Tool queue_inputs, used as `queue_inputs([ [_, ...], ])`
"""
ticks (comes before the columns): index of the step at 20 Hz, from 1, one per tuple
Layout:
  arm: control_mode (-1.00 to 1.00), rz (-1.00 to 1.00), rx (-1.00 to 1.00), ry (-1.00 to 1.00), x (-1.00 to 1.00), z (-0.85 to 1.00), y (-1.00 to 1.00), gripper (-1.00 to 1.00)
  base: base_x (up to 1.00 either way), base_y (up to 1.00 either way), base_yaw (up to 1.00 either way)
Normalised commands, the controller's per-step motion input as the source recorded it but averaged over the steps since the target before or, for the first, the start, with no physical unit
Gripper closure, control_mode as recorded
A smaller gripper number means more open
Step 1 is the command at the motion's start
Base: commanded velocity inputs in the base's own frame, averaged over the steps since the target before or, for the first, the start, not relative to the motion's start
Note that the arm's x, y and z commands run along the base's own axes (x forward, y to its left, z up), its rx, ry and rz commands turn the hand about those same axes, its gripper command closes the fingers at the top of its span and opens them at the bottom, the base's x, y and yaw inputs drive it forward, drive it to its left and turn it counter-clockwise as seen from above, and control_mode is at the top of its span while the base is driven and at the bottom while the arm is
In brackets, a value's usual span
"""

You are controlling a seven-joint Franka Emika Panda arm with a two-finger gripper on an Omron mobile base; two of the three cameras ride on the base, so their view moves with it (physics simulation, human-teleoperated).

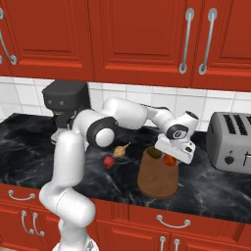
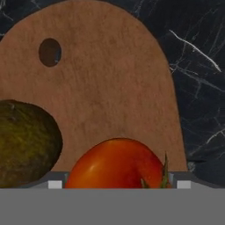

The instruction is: Place the avocado, onion, tomato, and bell pepper on the cutting board.

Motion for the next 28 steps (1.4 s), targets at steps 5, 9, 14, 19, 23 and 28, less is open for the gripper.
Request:
queue_inputs([
  [5,-1.0,0.0,0.0,-0.02,-0.2,0.1,0.03,-1.0,0.0,0.0,0.0],
  [9,-1.0,0.0,0.0,-0.08,-0.17,0.32,0.08,-1.0,0.0,0.0,0.0],
  [14,-1.0,0.0,-0.03,-0.08,-0.22,0.7,0.06,-1.0,0.0,0.0,0.0],
  [19,-1.0,0.0,-0.02,-0.1,-0.5,0.75,0.14,-1.0,0.0,0.0,0.0],
  [23,-1.0,0.0,-0.04,-0.15,-0.91,0.46,0.51,-1.0,0.0,0.0,0.0],
  [28,-1.0,0.0,-0.09,-0.16,-0.92,0.42,0.73,-1.0,0.0,0.0,0.0],
])
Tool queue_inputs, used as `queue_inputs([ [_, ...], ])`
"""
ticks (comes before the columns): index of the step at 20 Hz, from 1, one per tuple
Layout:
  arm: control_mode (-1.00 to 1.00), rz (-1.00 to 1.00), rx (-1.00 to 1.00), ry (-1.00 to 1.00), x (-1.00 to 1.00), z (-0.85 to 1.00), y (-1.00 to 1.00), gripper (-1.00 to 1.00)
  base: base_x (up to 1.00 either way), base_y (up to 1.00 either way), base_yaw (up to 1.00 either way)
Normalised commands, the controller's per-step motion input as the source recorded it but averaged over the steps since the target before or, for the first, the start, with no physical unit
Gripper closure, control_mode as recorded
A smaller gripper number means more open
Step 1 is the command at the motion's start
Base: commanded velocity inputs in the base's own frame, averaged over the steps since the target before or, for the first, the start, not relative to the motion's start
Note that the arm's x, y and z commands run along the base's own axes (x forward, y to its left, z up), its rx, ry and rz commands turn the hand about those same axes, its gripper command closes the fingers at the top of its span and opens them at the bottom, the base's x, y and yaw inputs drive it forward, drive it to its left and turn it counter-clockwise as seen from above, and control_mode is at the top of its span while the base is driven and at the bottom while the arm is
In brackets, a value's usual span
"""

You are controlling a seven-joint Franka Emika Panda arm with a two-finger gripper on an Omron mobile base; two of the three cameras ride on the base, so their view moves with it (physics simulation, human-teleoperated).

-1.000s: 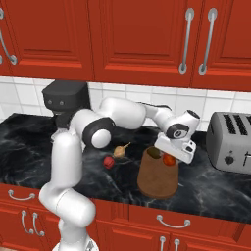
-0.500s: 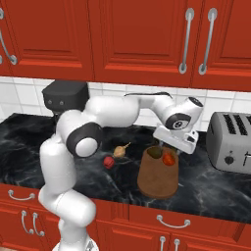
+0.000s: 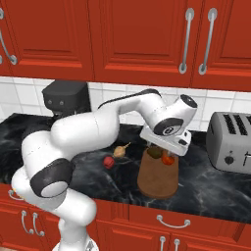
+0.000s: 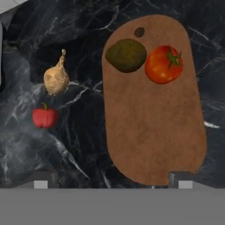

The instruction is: Place the avocado, onion, tomato, and bell pepper on the cutting board.

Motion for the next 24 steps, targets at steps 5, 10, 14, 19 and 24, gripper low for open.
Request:
queue_inputs([
  [5,-1.0,0.0,-0.16,-0.11,-0.78,0.5,0.93,-1.0,0.0,0.0,0.0],
  [10,-1.0,0.0,-0.23,-0.08,-0.62,0.51,1.0,-1.0,0.0,0.0,0.0],
  [14,-1.0,0.0,-0.19,-0.02,-0.34,0.39,1.0,-1.0,0.0,0.0,0.0],
  [19,-1.0,0.02,-0.12,0.0,-0.03,0.08,0.87,-1.0,0.0,0.0,0.0],
  [24,-1.0,0.0,-0.02,0.04,0.18,-0.01,0.44,-1.0,0.0,0.0,0.0],
])
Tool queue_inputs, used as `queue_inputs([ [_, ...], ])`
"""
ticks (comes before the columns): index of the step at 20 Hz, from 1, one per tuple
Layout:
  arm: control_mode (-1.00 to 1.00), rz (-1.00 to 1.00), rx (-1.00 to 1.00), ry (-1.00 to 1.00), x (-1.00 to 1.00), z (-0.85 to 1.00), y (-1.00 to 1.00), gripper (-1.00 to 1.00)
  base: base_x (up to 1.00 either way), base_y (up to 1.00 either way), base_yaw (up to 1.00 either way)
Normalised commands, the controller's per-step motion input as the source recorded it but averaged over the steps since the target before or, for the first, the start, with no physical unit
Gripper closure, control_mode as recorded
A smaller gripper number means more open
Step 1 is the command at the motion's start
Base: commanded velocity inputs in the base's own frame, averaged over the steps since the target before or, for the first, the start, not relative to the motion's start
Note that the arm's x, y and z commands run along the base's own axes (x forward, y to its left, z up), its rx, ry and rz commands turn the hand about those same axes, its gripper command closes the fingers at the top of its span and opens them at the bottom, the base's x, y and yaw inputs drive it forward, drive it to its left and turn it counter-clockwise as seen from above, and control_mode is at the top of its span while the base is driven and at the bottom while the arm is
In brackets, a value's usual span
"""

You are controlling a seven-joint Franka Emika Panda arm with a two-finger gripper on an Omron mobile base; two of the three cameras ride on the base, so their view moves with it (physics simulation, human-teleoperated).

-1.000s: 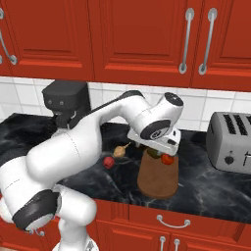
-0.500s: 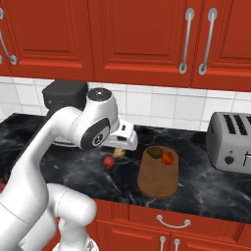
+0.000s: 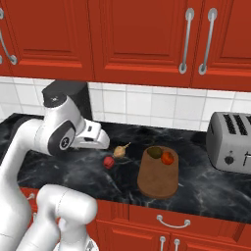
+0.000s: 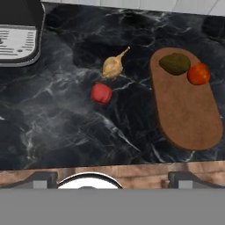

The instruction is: Place the avocado, onion, tomato, and bell pepper on the cutting board.

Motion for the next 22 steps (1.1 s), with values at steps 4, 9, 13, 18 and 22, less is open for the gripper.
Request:
queue_inputs([
  [4,-1.0,0.0,0.0,0.13,0.56,-0.03,0.29,-1.0,0.0,0.0,0.0],
  [9,-1.0,0.0,0.0,0.12,0.51,-0.05,0.07,-1.0,0.0,0.0,0.0],
  [13,-1.0,0.0,0.0,0.1,0.36,-0.22,0.01,-1.0,0.0,0.0,0.0],
  [18,-1.0,0.0,0.0,0.11,0.31,-0.34,0.0,-1.0,0.0,0.0,0.0],
  [22,-1.0,0.0,0.0,0.1,0.28,-0.41,0.0,-1.0,0.0,0.0,0.0],
])
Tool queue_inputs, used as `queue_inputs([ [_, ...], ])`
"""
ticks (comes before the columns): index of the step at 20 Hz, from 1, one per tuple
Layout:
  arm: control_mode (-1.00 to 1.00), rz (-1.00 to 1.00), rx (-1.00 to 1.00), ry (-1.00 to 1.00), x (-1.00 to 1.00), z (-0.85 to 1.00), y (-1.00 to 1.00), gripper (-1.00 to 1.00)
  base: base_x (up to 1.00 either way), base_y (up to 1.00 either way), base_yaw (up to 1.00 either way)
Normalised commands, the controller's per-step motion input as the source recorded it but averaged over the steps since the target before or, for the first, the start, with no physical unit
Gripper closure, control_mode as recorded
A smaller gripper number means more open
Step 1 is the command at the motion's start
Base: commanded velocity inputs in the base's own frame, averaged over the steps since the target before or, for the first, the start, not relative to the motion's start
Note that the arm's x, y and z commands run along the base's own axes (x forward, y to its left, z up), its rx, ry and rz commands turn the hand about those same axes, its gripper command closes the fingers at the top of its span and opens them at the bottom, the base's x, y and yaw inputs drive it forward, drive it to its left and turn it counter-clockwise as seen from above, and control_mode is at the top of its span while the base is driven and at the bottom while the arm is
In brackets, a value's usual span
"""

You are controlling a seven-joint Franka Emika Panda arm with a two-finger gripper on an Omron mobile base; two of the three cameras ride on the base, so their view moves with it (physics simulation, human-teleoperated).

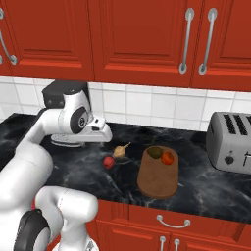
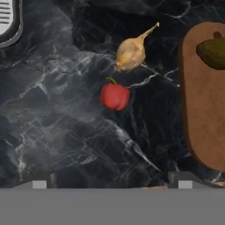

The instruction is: Place the avocado, onion, tomato, and bell pepper on the cutting board.

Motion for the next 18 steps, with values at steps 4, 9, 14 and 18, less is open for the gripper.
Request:
queue_inputs([
  [4,-1.0,0.0,0.0,0.05,0.3,-0.38,0.0,-1.0,0.0,0.0,0.0],
  [9,-1.0,0.0,0.0,0.01,0.25,-0.35,0.0,-1.0,0.0,0.0,0.0],
  [14,-1.0,0.0,0.0,0.0,0.14,-0.38,-0.04,-1.0,0.0,0.0,0.0],
  [18,-1.0,0.0,0.0,0.01,0.16,-0.37,-0.1,-1.0,0.0,0.0,0.0],
])
